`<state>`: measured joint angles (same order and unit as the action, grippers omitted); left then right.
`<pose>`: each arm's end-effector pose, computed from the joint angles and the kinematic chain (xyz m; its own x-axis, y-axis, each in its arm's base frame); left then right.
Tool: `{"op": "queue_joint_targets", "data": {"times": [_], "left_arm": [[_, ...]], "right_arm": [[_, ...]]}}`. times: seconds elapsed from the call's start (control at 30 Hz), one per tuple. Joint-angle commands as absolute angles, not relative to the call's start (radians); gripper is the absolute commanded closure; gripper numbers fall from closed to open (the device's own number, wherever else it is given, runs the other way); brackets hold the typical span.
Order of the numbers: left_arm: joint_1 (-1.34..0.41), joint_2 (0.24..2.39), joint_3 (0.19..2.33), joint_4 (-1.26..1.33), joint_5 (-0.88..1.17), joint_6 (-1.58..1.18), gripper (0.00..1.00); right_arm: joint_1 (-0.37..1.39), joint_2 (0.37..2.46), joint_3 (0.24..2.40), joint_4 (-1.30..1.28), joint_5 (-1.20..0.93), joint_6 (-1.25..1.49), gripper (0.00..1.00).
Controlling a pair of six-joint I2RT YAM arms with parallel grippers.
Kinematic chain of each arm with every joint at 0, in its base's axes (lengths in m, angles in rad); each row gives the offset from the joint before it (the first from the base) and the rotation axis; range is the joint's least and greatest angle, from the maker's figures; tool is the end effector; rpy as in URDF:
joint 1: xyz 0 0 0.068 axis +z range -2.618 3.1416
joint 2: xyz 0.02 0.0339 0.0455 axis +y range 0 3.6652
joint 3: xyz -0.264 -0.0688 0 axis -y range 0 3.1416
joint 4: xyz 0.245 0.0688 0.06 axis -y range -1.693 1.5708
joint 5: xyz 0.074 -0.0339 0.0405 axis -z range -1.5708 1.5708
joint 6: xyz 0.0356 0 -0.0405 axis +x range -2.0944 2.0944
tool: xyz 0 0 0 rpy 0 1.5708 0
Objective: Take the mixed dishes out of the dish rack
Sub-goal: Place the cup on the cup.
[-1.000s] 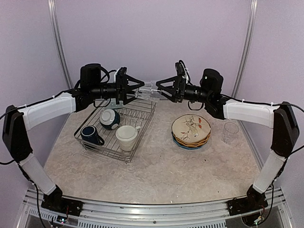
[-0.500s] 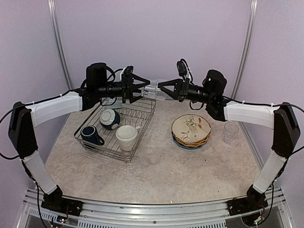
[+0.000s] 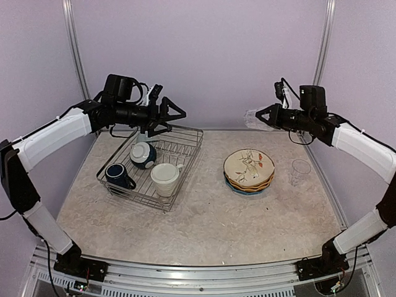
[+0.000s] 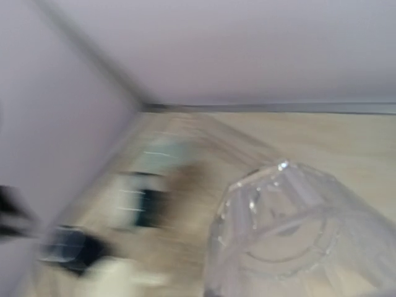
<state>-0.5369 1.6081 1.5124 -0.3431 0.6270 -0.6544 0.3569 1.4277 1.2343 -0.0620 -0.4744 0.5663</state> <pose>0.3094 -0.2085 0.3699 -0.8196 -0.0858 -0.5665 0.4685 0.4688 -0.7488 0.3097 0.1328 0.3599 -0.5887 0.2899 -0.7546 -0.4848 0.6204 0.6165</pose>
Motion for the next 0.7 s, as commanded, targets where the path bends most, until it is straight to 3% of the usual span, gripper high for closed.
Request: {"op": "queue_joint_targets", "data": {"times": [0.0, 0.1, 0.2, 0.67], "left_arm": [[-0.532, 1.629, 1.599, -0.642, 0.510, -0.469, 0.01], [-0.536, 1.673, 1.629, -0.700, 0.479, -0.429, 0.01], [-0.537, 1.713, 1.655, -0.731, 0.467, -0.410, 0.01], [-0.555, 1.816, 1.719, -0.852, 0.393, -0.386, 0.09]], "right_arm": [[0.355, 1.367, 1.326, -0.584, 0.003, 0.223, 1.00], [0.348, 1.405, 1.382, -0.811, 0.279, 0.176, 1.00], [0.309, 1.461, 1.407, -0.942, 0.398, 0.165, 1.00], [0.215, 1.551, 1.420, -0.986, 0.209, 0.161, 1.00]]}}
